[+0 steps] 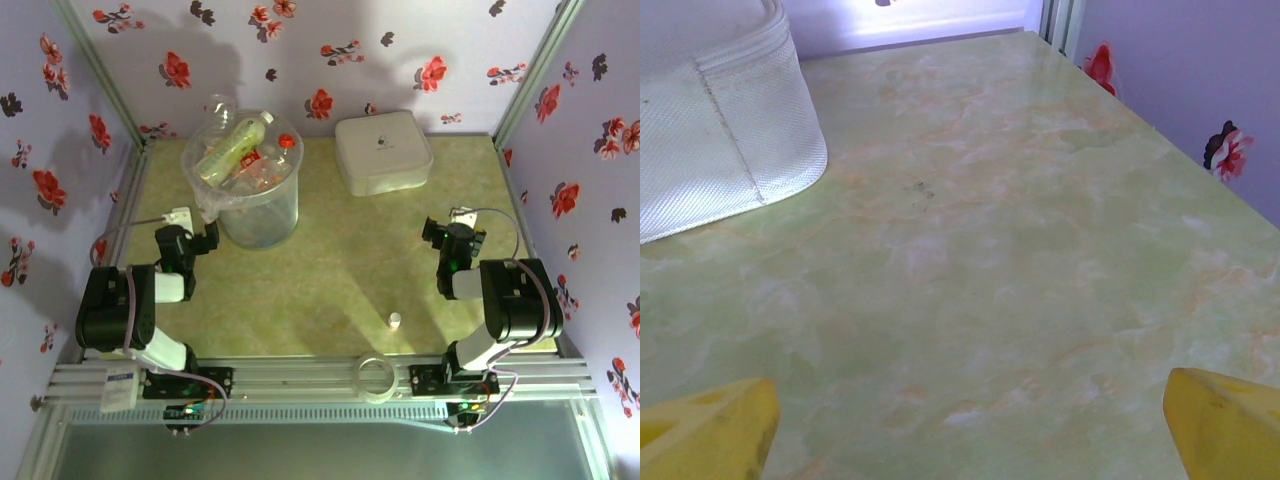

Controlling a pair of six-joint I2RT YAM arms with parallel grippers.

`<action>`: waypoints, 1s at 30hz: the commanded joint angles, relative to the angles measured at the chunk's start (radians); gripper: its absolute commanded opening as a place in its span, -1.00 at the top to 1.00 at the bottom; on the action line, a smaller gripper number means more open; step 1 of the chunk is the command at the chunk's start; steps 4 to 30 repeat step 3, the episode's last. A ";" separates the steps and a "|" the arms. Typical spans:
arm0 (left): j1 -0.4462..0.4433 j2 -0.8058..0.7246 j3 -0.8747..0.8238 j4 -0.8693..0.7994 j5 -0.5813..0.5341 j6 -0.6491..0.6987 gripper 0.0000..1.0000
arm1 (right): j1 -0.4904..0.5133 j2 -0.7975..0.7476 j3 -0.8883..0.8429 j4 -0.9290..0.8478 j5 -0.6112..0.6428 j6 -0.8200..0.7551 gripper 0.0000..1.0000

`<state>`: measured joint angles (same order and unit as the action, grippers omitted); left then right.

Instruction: Put the plastic bottles in the bin

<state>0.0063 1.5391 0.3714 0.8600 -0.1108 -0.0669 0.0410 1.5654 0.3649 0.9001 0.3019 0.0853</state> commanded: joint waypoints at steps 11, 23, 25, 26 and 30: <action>-0.006 0.004 0.020 0.034 -0.023 0.029 -0.99 | -0.001 -0.005 0.011 0.014 -0.003 0.012 -0.99; -0.006 0.004 0.020 0.034 -0.023 0.029 -0.99 | -0.001 -0.005 0.011 0.014 -0.003 0.012 -0.99; -0.006 0.004 0.020 0.034 -0.023 0.029 -0.99 | -0.001 -0.005 0.011 0.014 -0.003 0.012 -0.99; -0.006 0.004 0.020 0.034 -0.023 0.029 -0.99 | -0.001 -0.005 0.011 0.014 -0.003 0.012 -0.99; -0.006 0.004 0.020 0.034 -0.023 0.029 -0.99 | -0.001 -0.005 0.011 0.014 -0.003 0.012 -0.99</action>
